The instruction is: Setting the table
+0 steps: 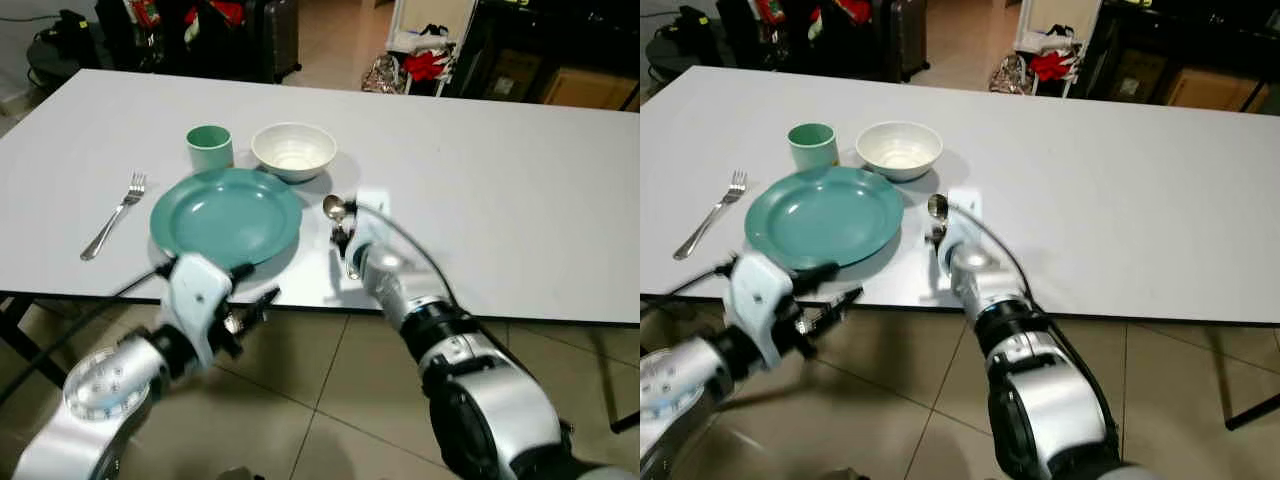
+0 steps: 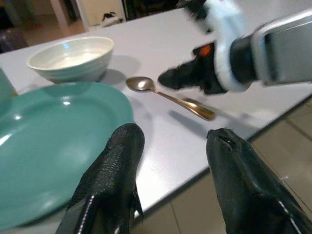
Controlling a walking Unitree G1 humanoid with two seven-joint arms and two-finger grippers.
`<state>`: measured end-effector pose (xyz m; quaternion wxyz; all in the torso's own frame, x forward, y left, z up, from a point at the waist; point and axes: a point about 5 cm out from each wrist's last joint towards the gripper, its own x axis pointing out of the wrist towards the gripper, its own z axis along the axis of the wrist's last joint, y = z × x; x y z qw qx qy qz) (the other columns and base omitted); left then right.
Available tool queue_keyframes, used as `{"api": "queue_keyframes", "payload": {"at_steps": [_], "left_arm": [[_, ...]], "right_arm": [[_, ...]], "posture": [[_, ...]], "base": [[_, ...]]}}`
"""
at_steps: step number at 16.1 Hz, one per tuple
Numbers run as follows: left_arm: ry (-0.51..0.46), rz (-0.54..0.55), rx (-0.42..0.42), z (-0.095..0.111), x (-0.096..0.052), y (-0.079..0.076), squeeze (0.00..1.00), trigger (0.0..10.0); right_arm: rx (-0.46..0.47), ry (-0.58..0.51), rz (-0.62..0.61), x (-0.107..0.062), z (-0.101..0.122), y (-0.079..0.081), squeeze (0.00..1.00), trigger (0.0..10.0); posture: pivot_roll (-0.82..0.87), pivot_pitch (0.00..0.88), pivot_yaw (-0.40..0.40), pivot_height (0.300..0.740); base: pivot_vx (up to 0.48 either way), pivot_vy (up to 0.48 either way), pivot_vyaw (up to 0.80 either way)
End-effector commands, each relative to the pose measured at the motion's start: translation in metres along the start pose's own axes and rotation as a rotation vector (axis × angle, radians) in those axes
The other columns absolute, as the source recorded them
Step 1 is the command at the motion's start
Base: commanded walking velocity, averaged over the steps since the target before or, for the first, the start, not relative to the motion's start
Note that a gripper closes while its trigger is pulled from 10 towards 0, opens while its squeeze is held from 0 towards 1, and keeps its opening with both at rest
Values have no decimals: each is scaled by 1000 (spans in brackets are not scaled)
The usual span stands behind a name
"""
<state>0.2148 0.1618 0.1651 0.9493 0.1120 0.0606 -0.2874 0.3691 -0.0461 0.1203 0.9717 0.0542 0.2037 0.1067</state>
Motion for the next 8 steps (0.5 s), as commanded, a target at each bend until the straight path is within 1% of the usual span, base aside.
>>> {"api": "queue_keyframes", "payload": {"at_steps": [1,2,3,4,5,6,7,8], "left_arm": [[-14,15,-2,1,0,4,0,10000],[-32,42,-14,2,2,8,0,10000],[-50,79,-21,3,5,12,0,10000],[-59,143,-43,3,7,15,0,10000],[-46,193,-53,2,9,16,0,10000],[-42,203,-54,1,9,16,0,10000],[-67,240,-55,5,10,11,0,10000],[-71,254,-64,5,10,11,0,10000]], "right_arm": [[2,-18,9,-4,3,0,1000,10000],[-9,-80,7,-23,9,-5,1000,10000],[-11,-134,11,-41,12,-9,1000,10000],[-12,-205,44,-61,12,-13,1000,10000],[-29,-238,70,-76,11,-19,1000,10000],[-35,-242,75,-79,11,-20,1000,10000],[-105,-303,98,-101,7,-34,1000,10000],[-110,-302,97,-107,6,-38,1000,10000]], "posture": [[40,0,-17,740],[9,0,21,740],[-7,0,37,740],[-17,0,50,740],[-24,0,59,740],[-24,0,59,740],[-33,0,72,740],[-36,0,74,740]], "base": [[0,0,0],[0,0,0],[0,0,0],[0,0,0],[0,0,0],[0,0,0],[0,0,0],[0,0,0]]}}
